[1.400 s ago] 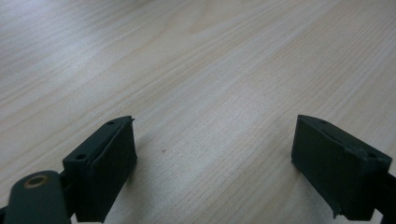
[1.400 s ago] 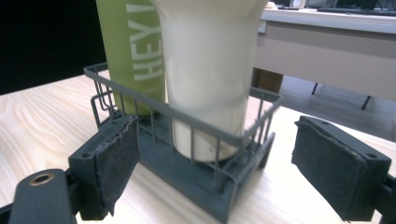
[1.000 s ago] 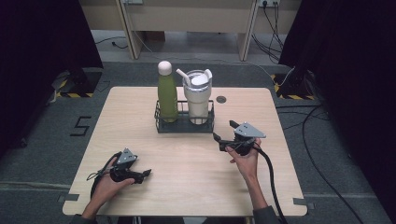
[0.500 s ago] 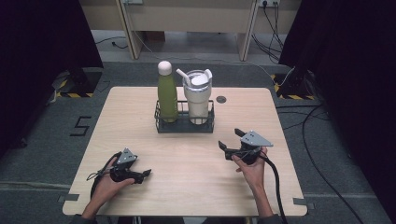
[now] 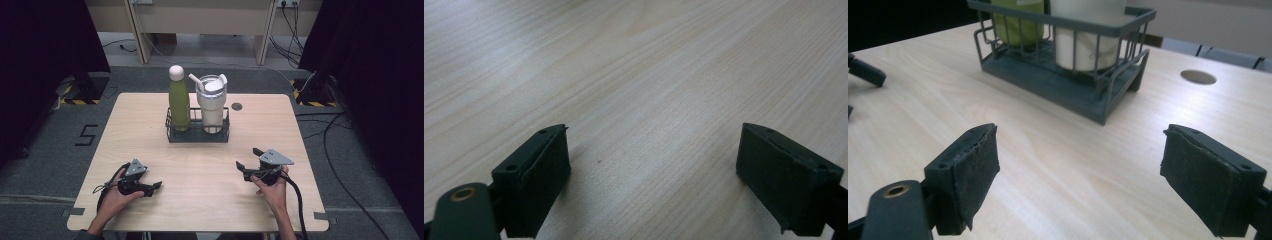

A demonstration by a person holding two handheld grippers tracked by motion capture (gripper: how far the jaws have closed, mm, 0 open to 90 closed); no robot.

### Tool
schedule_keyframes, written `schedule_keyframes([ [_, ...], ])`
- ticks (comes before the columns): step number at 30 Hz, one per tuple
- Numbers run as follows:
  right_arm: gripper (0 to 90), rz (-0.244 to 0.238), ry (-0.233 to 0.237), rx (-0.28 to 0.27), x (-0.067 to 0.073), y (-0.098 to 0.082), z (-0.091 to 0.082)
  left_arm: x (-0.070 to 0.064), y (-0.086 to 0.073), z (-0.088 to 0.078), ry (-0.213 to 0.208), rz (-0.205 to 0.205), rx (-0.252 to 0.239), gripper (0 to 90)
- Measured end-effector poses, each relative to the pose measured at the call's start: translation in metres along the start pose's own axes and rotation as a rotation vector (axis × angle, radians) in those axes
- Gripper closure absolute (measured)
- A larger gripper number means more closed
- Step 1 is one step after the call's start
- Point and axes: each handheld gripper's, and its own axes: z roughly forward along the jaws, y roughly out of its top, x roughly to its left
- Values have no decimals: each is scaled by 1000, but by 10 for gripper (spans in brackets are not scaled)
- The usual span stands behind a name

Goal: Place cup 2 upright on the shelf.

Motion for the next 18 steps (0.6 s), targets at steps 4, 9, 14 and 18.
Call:
schedule_keyframes([
  [4,154,-3,12,41,3,-9,-3,0,0,0,-1,0,0,131],
  [9,154,1,17,57,3,-13,-5,0,0,0,0,-1,0,131],
  [14,153,10,28,95,5,-20,-9,0,0,0,0,1,0,131],
  [18,153,5,26,134,7,-25,-12,0,0,0,0,1,0,131],
])
